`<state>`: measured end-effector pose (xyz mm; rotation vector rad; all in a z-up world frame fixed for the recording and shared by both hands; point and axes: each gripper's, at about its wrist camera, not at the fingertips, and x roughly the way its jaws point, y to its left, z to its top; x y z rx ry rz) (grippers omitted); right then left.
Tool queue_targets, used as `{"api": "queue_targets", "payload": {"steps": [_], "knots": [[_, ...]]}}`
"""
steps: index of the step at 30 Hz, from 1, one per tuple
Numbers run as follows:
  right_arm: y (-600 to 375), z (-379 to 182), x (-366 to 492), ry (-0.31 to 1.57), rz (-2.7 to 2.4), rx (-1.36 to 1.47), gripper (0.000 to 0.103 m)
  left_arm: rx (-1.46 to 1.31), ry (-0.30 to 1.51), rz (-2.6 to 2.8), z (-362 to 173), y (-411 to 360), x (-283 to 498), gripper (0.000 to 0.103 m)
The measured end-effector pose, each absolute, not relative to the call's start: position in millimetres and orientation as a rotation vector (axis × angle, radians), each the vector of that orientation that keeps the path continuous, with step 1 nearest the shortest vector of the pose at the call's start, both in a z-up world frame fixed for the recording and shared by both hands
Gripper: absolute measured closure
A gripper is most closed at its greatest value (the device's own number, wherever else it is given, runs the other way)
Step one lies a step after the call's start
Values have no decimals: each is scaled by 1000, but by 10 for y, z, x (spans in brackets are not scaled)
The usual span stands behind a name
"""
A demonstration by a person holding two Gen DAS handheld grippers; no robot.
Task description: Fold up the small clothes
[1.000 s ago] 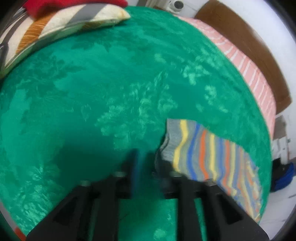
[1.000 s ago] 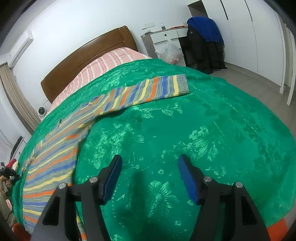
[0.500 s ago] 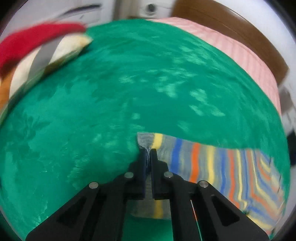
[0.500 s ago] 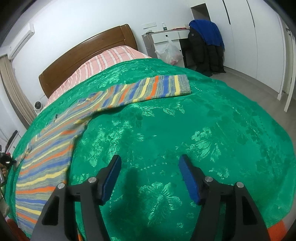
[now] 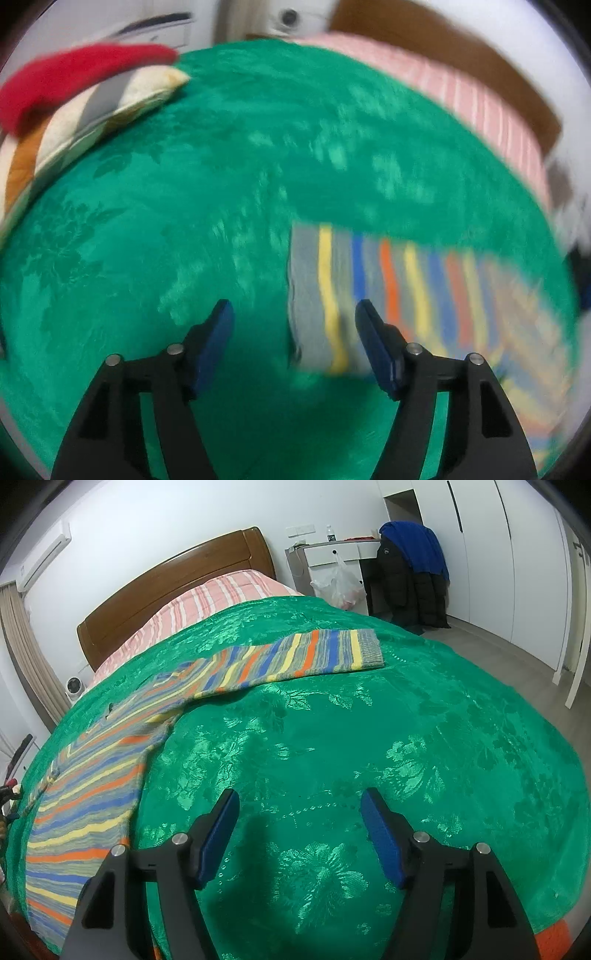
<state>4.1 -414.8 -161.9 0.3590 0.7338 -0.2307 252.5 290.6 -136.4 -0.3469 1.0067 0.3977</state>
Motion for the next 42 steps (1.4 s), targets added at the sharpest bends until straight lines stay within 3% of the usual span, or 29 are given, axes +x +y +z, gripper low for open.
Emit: {"api": "queue_targets", "payload": {"steps": [2, 5, 7, 8, 10, 12, 15, 20, 23, 32, 42], "knots": [[-4152, -1613, 37, 734, -227, 360, 34, -208, 1054, 465, -1469, 2837, 2510, 59], [-4173, -1599, 15, 731, -219, 373, 34, -193, 1038, 580, -1394, 2941, 2300, 68], [-4193, -1590, -1, 726, -216, 385, 34, -259, 1030, 560, -1318, 3008, 2123, 68], [-4193, -1588, -2, 725, -215, 386, 34, -281, 1021, 546, -1277, 3003, 2047, 66], [-4183, -1562, -8, 719, -219, 375, 34, -327, 989, 461, -1160, 2858, 1814, 47], [-4149, -1508, -28, 700, -221, 350, 34, -329, 954, 392, -1076, 2631, 1580, 21], [-4111, -1401, -54, 664, -223, 319, 34, -335, 925, 289, -1120, 2242, 1286, 11], [-4051, -1281, 28, 651, -226, 268, 28, -303, 962, 191, -1452, 1902, 1233, 6], [-4015, -1265, 120, 651, -224, 244, 19, -216, 927, 199, -1542, 1829, 1209, 1], [-3934, -1685, 263, 777, -246, 188, 0, -158, 863, 208, -1581, 1731, 1069, 0], [-3863, -1834, 273, 777, -261, 109, 0, -105, 856, 224, -1619, 1636, 1019, 0]]}}
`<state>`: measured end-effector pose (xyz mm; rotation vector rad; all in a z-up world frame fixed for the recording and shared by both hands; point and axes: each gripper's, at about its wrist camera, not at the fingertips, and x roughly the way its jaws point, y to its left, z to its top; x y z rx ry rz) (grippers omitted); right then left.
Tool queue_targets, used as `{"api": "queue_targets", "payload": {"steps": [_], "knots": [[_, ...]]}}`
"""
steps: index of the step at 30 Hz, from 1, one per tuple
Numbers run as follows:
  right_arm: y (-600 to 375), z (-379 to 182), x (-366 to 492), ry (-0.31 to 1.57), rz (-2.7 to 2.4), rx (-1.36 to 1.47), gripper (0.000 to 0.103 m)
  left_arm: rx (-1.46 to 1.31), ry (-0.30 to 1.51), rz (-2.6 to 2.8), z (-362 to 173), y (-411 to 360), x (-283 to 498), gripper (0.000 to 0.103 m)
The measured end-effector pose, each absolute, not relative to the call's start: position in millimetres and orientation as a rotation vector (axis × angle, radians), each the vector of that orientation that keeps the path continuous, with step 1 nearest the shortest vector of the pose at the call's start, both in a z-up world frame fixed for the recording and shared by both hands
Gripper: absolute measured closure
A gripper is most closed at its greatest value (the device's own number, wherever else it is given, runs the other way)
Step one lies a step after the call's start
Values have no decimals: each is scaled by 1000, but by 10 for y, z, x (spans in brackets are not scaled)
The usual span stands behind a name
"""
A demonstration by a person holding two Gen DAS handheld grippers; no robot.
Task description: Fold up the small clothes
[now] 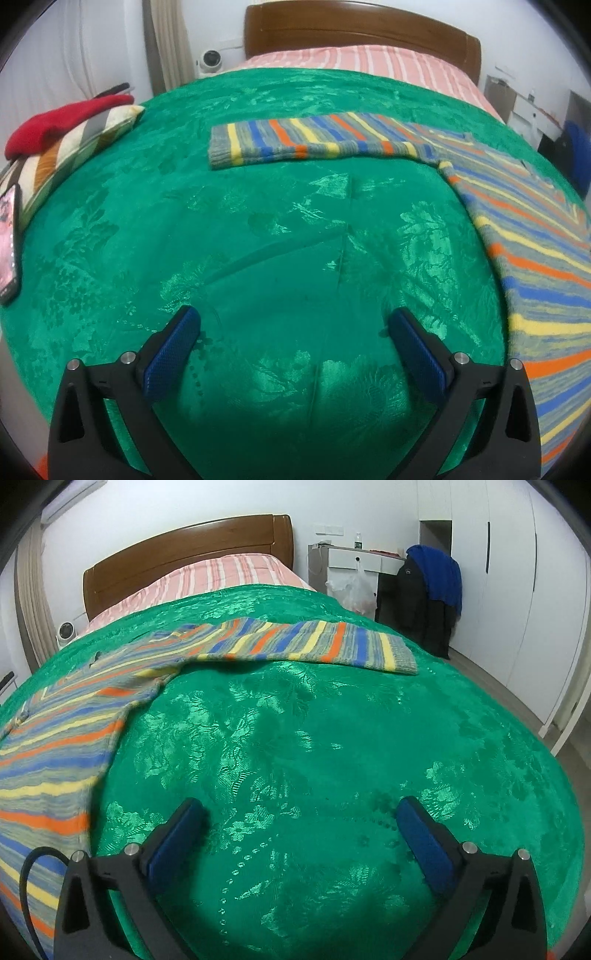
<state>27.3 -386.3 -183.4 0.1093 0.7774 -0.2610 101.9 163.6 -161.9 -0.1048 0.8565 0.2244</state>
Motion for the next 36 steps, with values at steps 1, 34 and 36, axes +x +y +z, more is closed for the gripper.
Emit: {"api": "queue_targets", "payload": {"steps": [1, 34, 36], "knots": [[-3854, -1830, 263, 775, -262, 106, 0, -102, 857, 226, -1620, 1633, 1020, 0], [-3814, -1830, 260, 763, -270, 84, 0, -79, 850, 244, -1628, 1588, 1012, 0], [-3814, -1831, 259, 764, -270, 85, 0, -79, 850, 244, -1628, 1588, 1012, 0]]}}
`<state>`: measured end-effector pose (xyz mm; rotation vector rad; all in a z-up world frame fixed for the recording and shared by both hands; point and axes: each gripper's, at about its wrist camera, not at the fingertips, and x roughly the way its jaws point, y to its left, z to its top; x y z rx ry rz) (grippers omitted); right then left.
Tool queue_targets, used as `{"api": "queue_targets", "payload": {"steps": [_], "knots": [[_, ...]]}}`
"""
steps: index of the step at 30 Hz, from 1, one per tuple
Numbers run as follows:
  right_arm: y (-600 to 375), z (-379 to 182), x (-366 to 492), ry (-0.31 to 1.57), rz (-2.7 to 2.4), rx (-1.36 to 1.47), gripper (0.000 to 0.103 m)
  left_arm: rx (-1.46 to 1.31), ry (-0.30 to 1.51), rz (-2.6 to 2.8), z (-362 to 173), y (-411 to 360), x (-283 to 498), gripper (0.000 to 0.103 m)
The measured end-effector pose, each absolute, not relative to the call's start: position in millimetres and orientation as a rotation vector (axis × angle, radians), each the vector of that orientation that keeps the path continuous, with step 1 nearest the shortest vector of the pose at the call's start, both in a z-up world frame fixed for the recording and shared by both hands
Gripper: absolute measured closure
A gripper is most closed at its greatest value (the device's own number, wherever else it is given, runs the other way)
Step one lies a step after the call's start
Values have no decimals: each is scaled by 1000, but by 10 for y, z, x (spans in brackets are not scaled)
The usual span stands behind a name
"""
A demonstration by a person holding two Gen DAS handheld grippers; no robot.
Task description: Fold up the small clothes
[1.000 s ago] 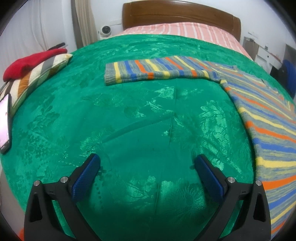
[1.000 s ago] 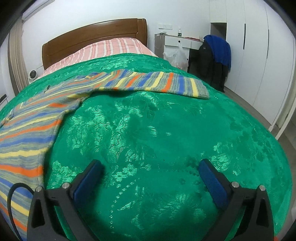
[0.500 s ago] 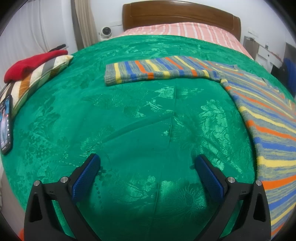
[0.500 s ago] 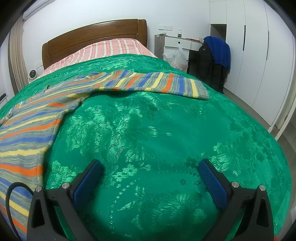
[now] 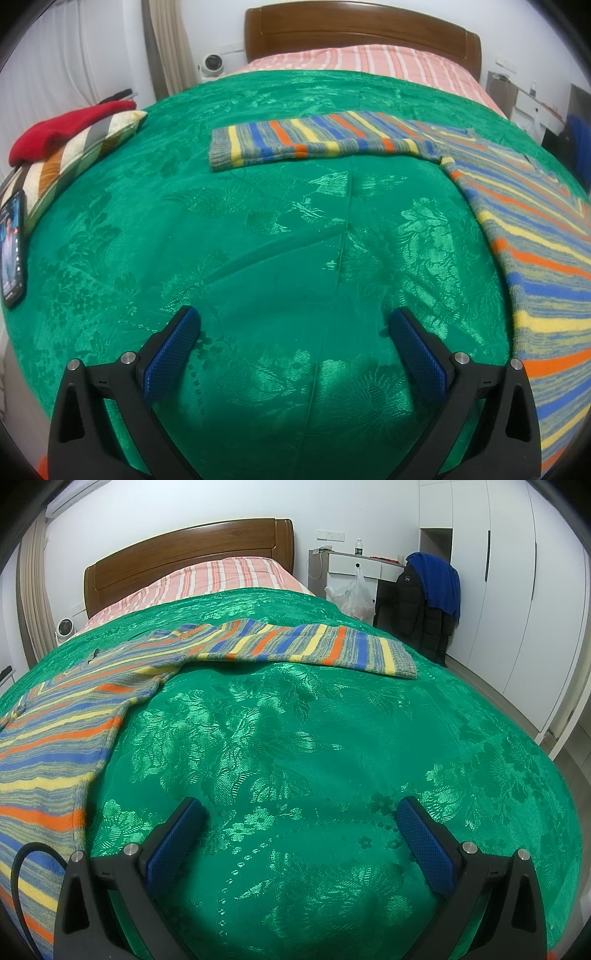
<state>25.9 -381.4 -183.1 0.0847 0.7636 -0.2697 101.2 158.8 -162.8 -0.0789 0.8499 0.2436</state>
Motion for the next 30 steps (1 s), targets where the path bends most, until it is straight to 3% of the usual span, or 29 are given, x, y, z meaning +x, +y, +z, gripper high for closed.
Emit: {"api": "queue_targets", "payload": {"steps": [17, 24, 27, 30], "knots": [[-3848, -1707, 258, 789, -236, 108, 1, -77, 842, 247, -1624, 1590, 1008, 0], [-4860, -1064, 505, 685, -118, 399, 1, -72, 831, 253, -1633, 1576, 1001, 0], [-5611, -1048, 787, 694, -139, 628, 1, -69, 828, 257, -1636, 1569, 1004, 0], [-6065, -1318, 1084, 756, -115, 860, 17, -63, 823, 263, -1637, 1559, 1005, 0]]}}
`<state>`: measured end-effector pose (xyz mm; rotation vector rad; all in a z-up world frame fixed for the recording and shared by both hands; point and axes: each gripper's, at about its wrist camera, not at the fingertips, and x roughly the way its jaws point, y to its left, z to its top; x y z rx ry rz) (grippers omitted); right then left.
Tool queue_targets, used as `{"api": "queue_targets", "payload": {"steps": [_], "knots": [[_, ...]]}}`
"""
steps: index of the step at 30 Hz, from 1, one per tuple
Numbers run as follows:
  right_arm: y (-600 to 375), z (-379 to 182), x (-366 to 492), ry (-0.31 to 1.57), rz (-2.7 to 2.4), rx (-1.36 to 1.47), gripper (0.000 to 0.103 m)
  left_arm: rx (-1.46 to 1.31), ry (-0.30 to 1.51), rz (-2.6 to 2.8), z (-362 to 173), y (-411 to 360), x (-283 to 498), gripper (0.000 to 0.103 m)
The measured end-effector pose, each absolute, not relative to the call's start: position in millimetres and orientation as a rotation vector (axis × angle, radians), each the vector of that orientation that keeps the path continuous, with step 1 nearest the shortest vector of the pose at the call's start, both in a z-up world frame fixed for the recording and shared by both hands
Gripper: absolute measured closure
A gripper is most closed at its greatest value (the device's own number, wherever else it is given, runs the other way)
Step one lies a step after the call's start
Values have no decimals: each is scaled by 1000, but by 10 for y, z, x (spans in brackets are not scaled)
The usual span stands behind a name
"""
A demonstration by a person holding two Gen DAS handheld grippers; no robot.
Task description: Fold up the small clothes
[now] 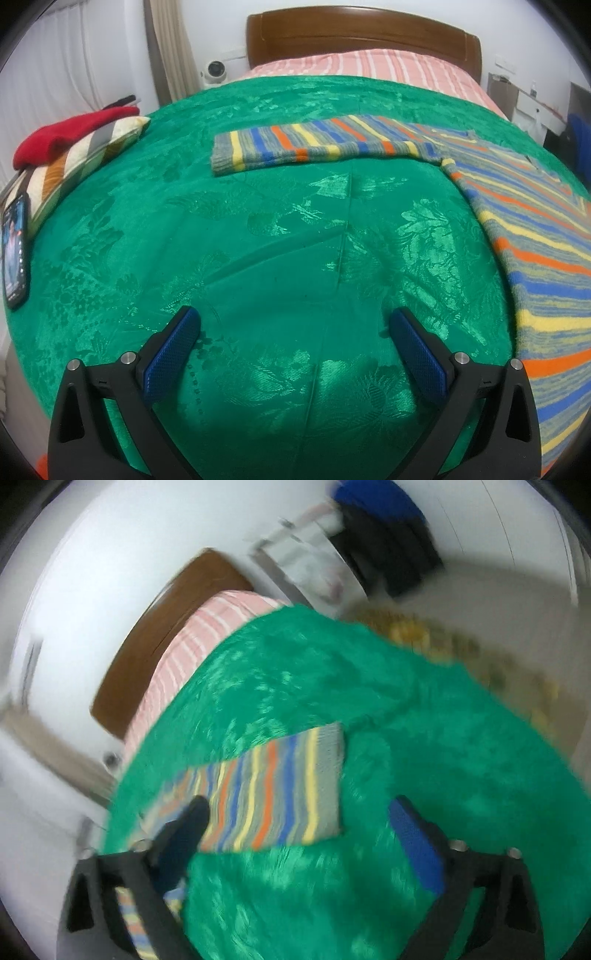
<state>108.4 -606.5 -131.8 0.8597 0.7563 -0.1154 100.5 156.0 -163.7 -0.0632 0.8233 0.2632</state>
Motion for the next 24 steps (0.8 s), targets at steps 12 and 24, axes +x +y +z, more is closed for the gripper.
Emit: {"api": "queue_targets", "payload": {"steps": [12, 24], "knots": [[-6056, -1778, 1829, 966, -156, 794, 80, -56, 814, 277, -1643, 1534, 1000, 0], [-5083, -341, 2112, 734, 48, 540, 100, -61, 808, 276, -1648, 1541, 1003, 0]]}}
